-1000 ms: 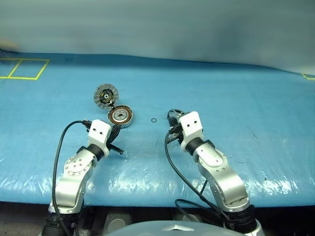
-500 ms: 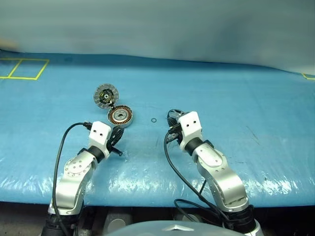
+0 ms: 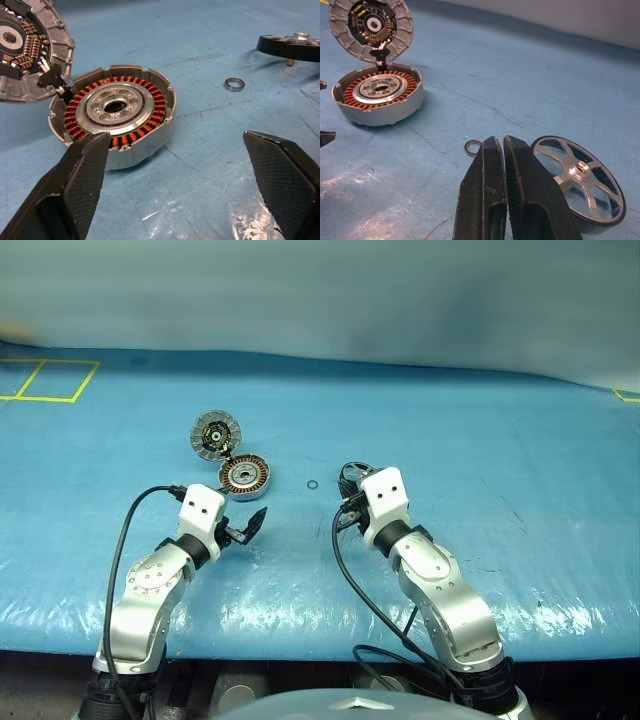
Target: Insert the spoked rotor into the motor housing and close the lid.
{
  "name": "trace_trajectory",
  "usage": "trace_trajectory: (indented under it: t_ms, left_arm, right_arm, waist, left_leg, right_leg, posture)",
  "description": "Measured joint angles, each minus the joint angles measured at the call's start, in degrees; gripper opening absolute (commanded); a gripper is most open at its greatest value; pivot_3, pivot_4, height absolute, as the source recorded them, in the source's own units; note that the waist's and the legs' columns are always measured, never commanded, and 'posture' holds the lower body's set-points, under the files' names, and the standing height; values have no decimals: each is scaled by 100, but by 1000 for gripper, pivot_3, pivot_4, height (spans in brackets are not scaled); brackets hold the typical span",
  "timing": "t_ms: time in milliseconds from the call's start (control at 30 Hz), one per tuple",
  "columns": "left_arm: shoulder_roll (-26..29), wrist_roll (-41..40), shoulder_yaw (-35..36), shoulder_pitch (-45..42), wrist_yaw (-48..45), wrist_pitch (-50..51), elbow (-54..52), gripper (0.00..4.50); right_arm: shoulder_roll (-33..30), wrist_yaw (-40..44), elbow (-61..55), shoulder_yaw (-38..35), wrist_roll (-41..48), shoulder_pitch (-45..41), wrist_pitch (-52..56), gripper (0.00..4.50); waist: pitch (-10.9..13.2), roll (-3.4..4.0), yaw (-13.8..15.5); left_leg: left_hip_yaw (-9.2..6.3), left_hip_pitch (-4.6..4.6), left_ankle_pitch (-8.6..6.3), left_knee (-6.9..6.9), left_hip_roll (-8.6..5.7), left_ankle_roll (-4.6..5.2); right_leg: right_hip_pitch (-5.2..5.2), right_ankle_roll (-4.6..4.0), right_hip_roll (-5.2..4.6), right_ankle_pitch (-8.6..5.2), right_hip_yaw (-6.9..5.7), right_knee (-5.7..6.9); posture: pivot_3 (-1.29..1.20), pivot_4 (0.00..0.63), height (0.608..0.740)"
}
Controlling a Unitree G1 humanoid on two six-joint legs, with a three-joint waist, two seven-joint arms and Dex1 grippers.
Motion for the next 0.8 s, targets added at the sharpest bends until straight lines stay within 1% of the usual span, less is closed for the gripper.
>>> trace_trajectory:
  t_ms: [700, 800]
  left_arm:
    - [10, 21, -26, 160, 82, 98, -169, 4495]
    - [139, 19, -29, 152, -1, 103, -169, 4495]
  right_arm:
    - [-10, 5, -1, 27, 1, 36, 117, 175]
    - [-7, 5, -1, 32, 0, 24, 116, 175]
  waist:
    - [0, 0, 1]
    - [0, 0, -1]
  left_leg:
    - [0, 0, 0, 1, 0, 0]
    - [0, 0, 0, 0, 0, 0]
  right_leg:
    - [0, -4, 0, -2, 0, 0]
    - [-1, -4, 0, -2, 0, 0]
  posture:
    - [0, 150, 740]
    - [0, 150, 740]
